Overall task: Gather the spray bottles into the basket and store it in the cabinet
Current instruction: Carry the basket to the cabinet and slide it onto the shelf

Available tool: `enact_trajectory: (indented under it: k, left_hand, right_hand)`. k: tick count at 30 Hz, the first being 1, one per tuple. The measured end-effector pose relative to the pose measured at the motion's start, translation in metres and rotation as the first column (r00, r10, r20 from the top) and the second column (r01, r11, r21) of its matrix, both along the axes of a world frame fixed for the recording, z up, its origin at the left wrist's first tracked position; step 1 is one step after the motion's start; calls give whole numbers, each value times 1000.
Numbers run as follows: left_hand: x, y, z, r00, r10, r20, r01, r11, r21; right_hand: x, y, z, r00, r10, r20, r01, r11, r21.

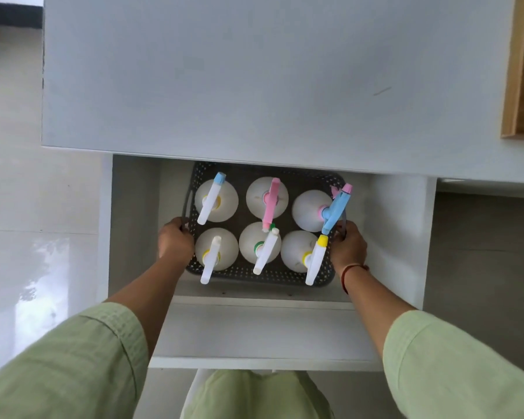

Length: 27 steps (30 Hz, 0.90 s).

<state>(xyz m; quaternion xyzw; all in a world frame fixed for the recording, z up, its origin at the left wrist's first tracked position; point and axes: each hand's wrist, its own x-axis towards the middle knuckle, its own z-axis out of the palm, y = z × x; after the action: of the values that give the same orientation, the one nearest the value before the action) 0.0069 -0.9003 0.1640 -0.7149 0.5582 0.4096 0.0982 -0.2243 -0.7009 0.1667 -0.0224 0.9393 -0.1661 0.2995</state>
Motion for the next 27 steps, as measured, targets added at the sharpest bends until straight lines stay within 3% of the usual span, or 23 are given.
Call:
enact_trajectory:
  k: [10,19,23,27]
  left_hand:
    - [2,7,-20,1000,1,0,-1,999,-33]
    - [24,25,42,1000,-14,-20,11,992,-125]
    - [42,53,86,997,-73,13,74,988,-132]
    - [60,86,112,967,-246,63,251,965,-78]
  right_hand:
    - [-7,-3,-19,999,17,-42,-18,999,-29]
    - [13,20,42,969,-185,162,203,974,-104]
    - [37,46,97,981,-15,194,38,993,-114]
    - [59,74,129,899,355,257,-352,934,-57]
